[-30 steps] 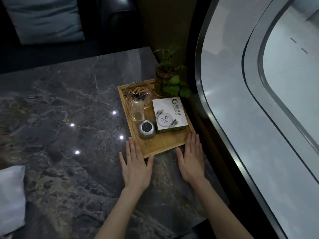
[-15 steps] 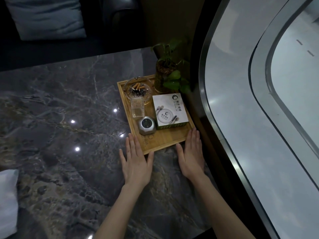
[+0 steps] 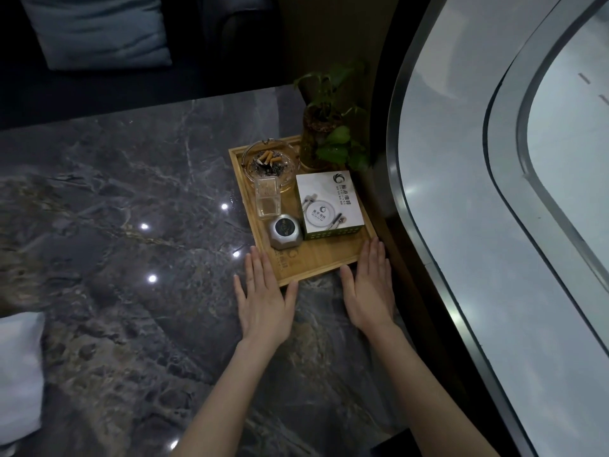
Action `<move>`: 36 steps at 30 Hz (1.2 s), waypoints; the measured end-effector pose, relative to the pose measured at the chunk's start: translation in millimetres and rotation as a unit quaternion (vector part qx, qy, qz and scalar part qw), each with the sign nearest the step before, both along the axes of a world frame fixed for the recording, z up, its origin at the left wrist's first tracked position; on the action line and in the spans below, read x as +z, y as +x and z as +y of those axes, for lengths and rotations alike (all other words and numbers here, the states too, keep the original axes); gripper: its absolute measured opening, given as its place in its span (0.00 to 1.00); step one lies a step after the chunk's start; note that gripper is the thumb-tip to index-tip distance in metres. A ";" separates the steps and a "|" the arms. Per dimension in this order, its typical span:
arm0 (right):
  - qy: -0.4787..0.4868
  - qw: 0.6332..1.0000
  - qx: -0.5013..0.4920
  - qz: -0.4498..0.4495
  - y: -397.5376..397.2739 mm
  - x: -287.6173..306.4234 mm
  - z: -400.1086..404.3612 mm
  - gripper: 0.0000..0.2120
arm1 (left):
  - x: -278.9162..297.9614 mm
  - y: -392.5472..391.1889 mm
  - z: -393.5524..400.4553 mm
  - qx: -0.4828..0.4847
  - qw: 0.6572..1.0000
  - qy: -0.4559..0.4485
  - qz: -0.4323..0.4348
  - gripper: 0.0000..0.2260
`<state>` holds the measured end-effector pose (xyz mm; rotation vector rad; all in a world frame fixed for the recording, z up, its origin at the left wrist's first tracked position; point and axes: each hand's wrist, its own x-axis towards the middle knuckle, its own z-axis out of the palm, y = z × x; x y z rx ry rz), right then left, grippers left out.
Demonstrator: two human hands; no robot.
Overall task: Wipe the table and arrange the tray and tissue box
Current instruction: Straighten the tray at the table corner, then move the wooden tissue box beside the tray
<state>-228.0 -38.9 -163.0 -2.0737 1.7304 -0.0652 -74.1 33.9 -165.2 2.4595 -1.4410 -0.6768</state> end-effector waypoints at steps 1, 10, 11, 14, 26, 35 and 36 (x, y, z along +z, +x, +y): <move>0.005 1.000 -0.002 0.006 1.9 3.0 -1.2 0.32 | 1.4 1.7 0.6 -0.008 1.000 0.003 0.004 0.33; -0.132 0.989 0.040 -0.058 58.0 40.0 16.1 0.17 | 36.2 40.8 25.4 -0.019 0.991 -0.123 0.051 0.18; -0.130 0.987 0.059 -0.071 66.5 44.8 20.2 0.14 | 41.7 47.0 29.7 -0.010 0.989 -0.138 0.047 0.16; -0.092 0.984 0.119 -0.099 97.3 58.4 28.4 0.15 | 54.9 72.3 44.5 0.022 0.987 -0.161 0.011 0.11; -0.048 0.924 0.354 -0.135 269.8 123.8 56.1 0.16 | 127.6 224.3 110.8 0.165 0.972 -0.167 -0.001 0.12; -0.038 0.902 0.333 -0.274 419.3 117.7 64.5 0.14 | 129.1 351.0 145.4 0.371 0.893 -0.250 -0.038 0.18; 0.010 0.903 0.321 -0.286 435.3 114.0 65.8 0.16 | 121.8 362.8 147.3 0.388 0.889 -0.239 -0.041 0.20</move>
